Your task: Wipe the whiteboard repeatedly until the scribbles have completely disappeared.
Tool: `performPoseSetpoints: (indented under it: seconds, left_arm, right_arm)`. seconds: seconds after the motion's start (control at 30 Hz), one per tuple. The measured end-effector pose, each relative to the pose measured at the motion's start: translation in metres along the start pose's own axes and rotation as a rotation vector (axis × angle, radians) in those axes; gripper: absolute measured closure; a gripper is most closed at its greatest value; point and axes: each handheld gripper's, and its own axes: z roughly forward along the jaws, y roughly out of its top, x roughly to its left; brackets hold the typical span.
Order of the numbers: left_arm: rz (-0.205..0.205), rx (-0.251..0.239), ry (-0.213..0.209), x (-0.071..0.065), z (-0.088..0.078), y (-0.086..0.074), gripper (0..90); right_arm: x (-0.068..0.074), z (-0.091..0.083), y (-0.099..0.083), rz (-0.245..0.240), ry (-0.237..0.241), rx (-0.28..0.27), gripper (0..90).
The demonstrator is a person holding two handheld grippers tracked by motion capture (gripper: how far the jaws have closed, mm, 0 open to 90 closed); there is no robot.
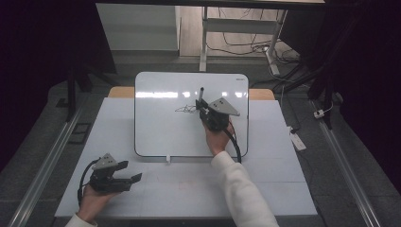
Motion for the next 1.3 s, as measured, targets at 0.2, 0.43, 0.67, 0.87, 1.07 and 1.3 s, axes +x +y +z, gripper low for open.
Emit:
performPoseSetpoints:
  seconds: [0.2, 0.43, 0.67, 0.87, 1.07, 1.3]
  left_arm:
    - [-0.009, 0.001, -0.003, 0.002, 0.0, 0.0, 22.1]
    - [-0.001, -0.005, -0.001, 0.001, -0.002, 0.0, 22.1]
    - [-0.006, -0.005, 0.0, 0.003, -0.002, 0.0, 22.1]
    - [-0.003, -0.003, -0.001, 0.001, -0.001, 0.0, 22.1]
    - [-0.01, -0.002, 0.0, 0.003, -0.001, 0.0, 22.1]
    - [-0.004, -0.009, 0.0, 0.002, -0.003, 0.0, 22.1]
  right_arm:
    - [0.011, 0.004, -0.004, 0.009, 0.05, 0.011, 81.2]
    - [0.009, 0.007, 0.0, -0.004, 0.021, 0.003, 81.2]
    - [0.014, 0.004, -0.005, -0.021, 0.068, 0.033, 81.2]
    - [0.008, 0.002, -0.002, -0.013, 0.035, 0.02, 81.2]
    - [0.02, 0.004, -0.008, -0.024, 0.077, 0.034, 81.2]
    - [0.011, 0.013, 0.004, 0.001, 0.018, -0.007, 81.2]
